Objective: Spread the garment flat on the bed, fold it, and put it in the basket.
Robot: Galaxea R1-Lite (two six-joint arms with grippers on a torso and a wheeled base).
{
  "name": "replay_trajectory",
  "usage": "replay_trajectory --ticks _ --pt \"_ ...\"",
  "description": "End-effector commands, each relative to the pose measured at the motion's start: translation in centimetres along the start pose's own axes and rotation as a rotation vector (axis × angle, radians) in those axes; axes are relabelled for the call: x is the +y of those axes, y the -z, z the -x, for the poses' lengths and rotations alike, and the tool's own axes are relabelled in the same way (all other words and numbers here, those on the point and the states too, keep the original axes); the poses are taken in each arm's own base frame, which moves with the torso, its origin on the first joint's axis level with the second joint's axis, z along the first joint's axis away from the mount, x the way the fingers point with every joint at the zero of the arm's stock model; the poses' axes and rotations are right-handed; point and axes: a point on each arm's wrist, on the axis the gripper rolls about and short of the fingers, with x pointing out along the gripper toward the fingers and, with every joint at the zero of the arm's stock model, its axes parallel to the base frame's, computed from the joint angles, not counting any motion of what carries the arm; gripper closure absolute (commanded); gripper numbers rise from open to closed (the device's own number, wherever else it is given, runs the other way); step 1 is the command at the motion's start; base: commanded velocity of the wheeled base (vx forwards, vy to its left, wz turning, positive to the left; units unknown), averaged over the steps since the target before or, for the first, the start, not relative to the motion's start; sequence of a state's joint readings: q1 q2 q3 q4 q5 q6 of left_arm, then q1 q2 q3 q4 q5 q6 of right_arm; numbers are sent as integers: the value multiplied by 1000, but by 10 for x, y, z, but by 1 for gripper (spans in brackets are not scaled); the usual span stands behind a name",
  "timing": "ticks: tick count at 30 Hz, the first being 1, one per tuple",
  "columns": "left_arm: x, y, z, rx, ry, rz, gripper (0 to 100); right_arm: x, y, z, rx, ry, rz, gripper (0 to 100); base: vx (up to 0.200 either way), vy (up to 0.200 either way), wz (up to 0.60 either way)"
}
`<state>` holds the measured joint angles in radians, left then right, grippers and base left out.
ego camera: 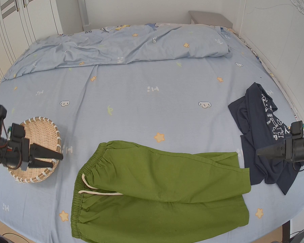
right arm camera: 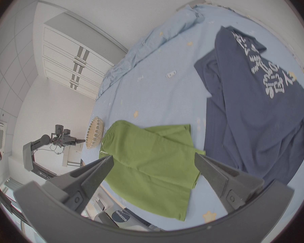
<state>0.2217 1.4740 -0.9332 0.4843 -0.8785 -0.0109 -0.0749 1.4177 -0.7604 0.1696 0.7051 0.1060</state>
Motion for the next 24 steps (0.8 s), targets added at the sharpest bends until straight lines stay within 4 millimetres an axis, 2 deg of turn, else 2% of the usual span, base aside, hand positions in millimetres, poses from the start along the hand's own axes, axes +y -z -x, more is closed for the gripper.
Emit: replay_trajectory --ticks 1,4,7,8,10,15,19,21,24 --pt "15 -67 -72 100 12 -41 0 8 -33 -1 -59 14 63 0 0 0 0" --pt "17 -81 -104 137 -102 -62 0 7 -31 -2 -56 15 61 0 0 0 0" --pt "22 -88 -118 136 -138 -68 0 7 -31 -1 -64 15 66 0 0 0 0" --pt "30 -95 -132 146 -134 -67 0 8 -32 0 -72 15 72 0 0 0 0" --pt "40 -99 -149 168 -134 -53 0 9 -32 0 -74 14 74 0 0 0 0" --pt "43 -109 -157 150 -134 -13 0 7 -32 -2 -66 15 67 0 0 0 0" --pt "48 -108 -162 161 -135 -2 0 5 -33 -4 -61 16 63 0 0 0 0" --pt "53 -106 -175 184 -132 3 0 3 -34 -5 -64 19 62 0 0 0 0" --pt "54 -104 -182 202 -129 5 0 -3 -35 -8 -65 27 50 0 0 0 0"
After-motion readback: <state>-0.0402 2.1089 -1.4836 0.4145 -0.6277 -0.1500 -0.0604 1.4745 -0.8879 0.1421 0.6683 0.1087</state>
